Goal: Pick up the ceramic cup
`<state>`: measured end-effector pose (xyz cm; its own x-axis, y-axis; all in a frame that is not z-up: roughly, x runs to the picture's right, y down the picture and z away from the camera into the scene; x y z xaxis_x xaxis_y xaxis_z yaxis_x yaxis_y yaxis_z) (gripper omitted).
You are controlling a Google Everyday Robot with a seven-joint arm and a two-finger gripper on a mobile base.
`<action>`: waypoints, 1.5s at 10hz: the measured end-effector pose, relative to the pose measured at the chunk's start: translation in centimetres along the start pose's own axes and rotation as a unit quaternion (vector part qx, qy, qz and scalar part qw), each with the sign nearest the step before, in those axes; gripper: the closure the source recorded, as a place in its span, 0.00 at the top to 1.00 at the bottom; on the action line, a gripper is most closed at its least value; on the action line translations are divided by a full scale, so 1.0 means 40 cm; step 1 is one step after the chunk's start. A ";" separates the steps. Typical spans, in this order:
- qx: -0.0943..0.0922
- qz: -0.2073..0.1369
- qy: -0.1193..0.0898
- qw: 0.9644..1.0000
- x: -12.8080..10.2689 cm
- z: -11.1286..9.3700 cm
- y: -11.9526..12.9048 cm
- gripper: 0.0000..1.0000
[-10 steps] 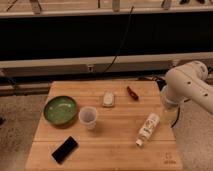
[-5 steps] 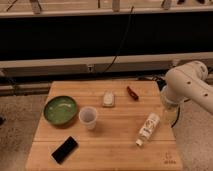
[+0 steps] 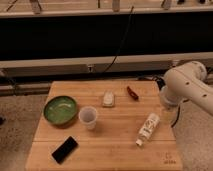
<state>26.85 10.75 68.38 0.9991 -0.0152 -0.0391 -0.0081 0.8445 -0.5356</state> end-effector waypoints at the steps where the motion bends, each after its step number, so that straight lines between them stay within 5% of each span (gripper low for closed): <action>1: 0.003 -0.017 0.004 1.000 -0.040 -0.002 -0.002 0.80; 9: 0.010 -0.102 0.026 0.994 -0.231 0.007 0.000 0.80; 15: 0.003 -0.181 0.025 0.983 -0.341 0.041 0.003 0.80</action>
<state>13.27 11.93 70.21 0.9337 -0.3402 0.1120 0.3471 0.7822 -0.5174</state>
